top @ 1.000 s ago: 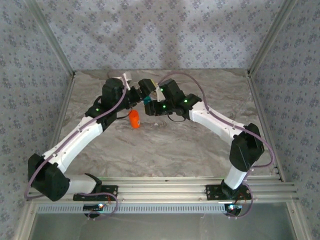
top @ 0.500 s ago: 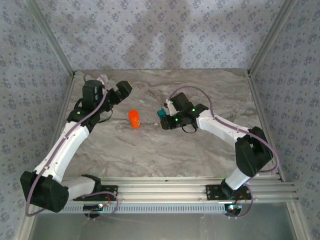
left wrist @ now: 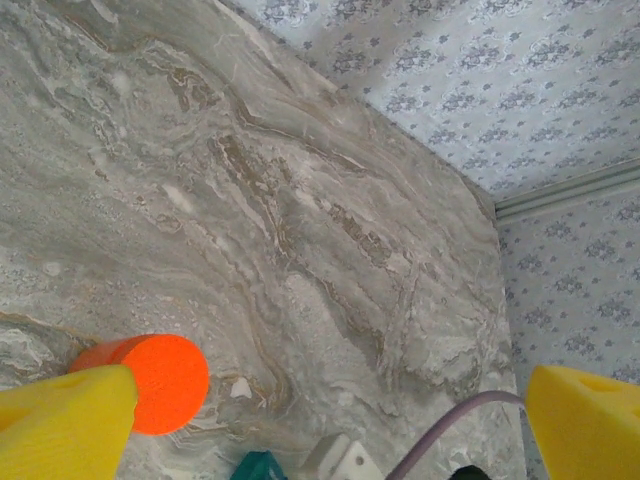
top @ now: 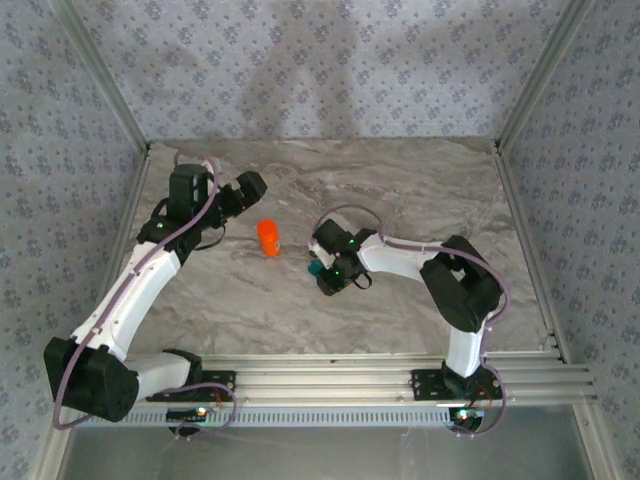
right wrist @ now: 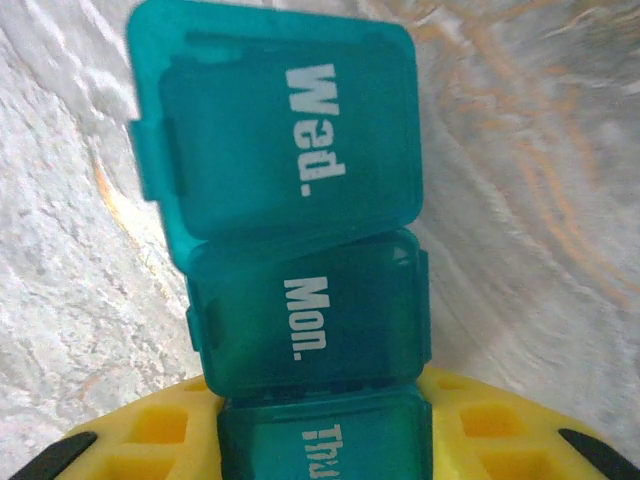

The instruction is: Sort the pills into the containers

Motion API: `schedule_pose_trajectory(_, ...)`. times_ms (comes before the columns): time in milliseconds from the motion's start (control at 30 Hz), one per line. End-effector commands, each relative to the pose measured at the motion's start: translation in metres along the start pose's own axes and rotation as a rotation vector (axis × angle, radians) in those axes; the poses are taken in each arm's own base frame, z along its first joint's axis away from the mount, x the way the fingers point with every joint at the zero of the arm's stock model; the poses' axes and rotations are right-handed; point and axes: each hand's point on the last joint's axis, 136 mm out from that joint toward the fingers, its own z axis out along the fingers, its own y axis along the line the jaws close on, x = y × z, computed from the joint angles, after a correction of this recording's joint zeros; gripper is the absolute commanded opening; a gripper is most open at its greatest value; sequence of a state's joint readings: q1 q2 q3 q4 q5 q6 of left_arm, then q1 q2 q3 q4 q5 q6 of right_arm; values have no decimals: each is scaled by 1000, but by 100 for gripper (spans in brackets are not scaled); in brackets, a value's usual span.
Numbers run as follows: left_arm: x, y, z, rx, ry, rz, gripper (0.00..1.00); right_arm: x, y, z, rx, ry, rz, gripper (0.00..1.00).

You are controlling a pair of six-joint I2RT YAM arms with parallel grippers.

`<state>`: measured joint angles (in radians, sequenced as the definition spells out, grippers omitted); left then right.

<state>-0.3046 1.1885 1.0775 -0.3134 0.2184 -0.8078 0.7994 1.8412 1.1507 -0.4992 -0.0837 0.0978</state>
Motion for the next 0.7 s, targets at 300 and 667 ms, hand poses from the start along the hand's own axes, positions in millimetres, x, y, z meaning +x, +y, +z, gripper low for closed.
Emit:
schedule_pose_trajectory(300, 2, -3, 1, 26, 11, 17, 99, 13, -11, 9, 68, 66, -30, 57)
schedule_pose_trajectory(667, -4, -17, 9, 62, 34, 40, 99, 36, -56, -12, 219, 117, 150, 57)
